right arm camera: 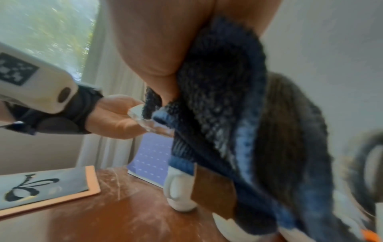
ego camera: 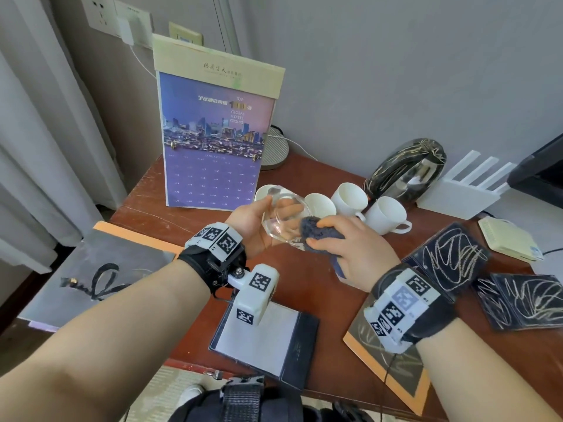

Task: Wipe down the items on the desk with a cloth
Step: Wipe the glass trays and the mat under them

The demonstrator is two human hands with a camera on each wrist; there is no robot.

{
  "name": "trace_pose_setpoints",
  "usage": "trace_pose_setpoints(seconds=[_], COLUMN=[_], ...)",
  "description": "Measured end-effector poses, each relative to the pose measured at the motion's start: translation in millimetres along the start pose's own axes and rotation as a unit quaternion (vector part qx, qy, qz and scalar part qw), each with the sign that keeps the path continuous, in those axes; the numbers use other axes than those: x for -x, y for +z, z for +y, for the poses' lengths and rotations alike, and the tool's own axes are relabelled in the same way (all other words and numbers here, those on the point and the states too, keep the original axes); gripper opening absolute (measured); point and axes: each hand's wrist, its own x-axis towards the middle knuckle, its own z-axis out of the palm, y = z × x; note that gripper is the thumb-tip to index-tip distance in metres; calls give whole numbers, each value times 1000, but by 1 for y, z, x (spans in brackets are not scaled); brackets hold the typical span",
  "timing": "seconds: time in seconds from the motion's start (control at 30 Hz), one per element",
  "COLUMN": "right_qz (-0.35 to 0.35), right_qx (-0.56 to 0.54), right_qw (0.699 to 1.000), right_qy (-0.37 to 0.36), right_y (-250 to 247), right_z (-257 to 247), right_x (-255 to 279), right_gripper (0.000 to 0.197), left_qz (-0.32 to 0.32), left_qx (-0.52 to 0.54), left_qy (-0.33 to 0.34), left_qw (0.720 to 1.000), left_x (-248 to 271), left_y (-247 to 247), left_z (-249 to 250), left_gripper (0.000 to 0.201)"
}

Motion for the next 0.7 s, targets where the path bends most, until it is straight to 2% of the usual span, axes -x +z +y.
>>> trace_pose_setpoints(seconds=[0.13, 0.2, 0.3, 0.4, 0.43, 0.53, 0.57, 0.6, 0.63, 0.67, 0.7], right_qz=[-38, -21, 8, 0, 0, -4, -8, -13, -20, -27, -33], right_qx=[-18, -73, -101, -94, -94, -102, -103, -106, -112, -118, -124], right_qw=[990, 976, 968, 965, 963, 958, 957, 956, 955, 953, 952], right_qy=[136, 202, 231, 245, 251, 270, 272, 274, 275, 277, 278], right_y=[2, 5, 12, 17, 17, 20, 21, 23, 24, 26, 28], right_z=[21, 30, 40, 49, 52, 61, 64, 67, 70, 73, 77], right_x=[17, 25, 36, 51, 56, 71, 76, 81, 85, 89, 92], right_gripper=[44, 43, 46, 47, 47, 46, 46, 46, 46, 46, 46], left_qz=[-3, -23, -35, -20, -30, -83, -106, -120, -119, -118, -113], left_qx=[-11, -13, -82, -192, -244, -406, -443, -505, -581, -660, -712], left_qy=[-16, -32, -37, -32, -27, -51, -60, -56, -39, -21, -21], left_qw=[1000, 999, 995, 981, 969, 909, 888, 853, 805, 742, 692], left_x=[-1, -1, -3, -10, -13, -17, -19, -21, -24, -28, -33], left_y=[-4, -4, -2, -3, -2, 15, 20, 23, 22, 20, 16], left_z=[-3, -3, -6, -17, -22, -32, -37, -42, -48, -53, -59], left_gripper=[40, 38, 31, 49, 48, 21, 25, 32, 36, 39, 43])
